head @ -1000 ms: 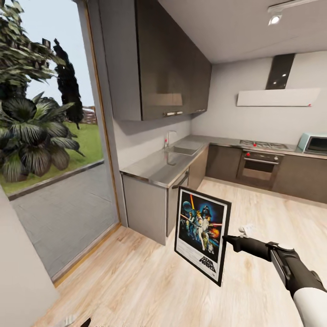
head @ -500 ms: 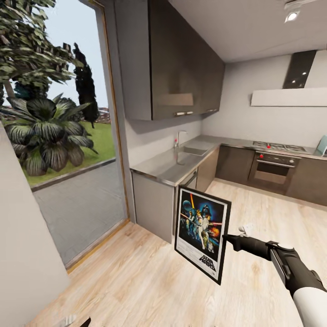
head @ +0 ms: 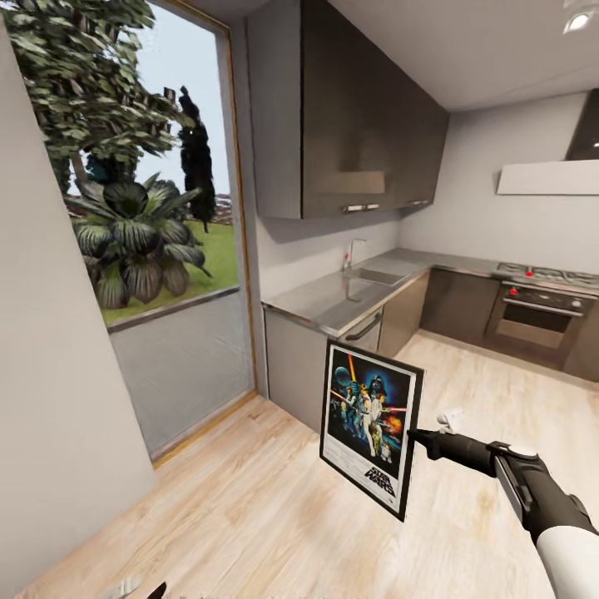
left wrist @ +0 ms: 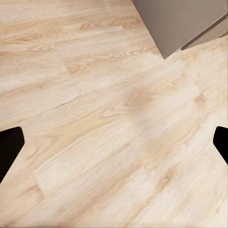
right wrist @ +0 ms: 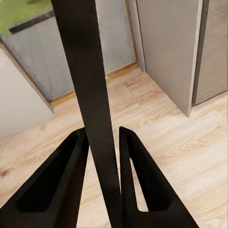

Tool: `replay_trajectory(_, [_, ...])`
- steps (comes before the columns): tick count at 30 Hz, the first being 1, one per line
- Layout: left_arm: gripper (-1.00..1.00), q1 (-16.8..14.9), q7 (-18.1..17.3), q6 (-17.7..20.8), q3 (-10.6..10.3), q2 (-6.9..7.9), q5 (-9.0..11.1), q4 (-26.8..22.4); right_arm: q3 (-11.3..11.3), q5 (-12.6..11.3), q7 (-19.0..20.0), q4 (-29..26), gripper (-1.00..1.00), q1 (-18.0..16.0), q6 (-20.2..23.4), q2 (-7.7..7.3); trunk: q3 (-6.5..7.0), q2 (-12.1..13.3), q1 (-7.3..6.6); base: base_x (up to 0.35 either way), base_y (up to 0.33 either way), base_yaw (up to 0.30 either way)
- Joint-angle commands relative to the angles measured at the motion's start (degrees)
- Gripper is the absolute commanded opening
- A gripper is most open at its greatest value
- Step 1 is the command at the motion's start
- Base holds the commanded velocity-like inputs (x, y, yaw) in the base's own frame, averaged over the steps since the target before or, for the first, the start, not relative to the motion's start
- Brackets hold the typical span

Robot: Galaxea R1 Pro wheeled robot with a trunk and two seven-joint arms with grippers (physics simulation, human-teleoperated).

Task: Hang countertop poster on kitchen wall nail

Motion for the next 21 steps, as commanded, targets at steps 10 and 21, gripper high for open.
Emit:
replay_trajectory(10, [1.0, 0.0, -0.1, -0.3, -0.1, 0.02, 0.1, 0.1, -0.3, 0.3, 0.5, -0.1, -1.0, 0.0, 0.5, 0.04, -0.03, 0.0, 0.02, -0.02, -0.022, 0.289])
replay_trajectory(21, [1.0, -0.1, -0.1, -0.3, -0.1, 0.02, 0.1, 0.1, -0.3, 0.3, 0.4, -0.1, -1.0, 0.0, 0.5, 0.07, -0.03, 0.0, 0.02, -0.001, -0.001, 0.29])
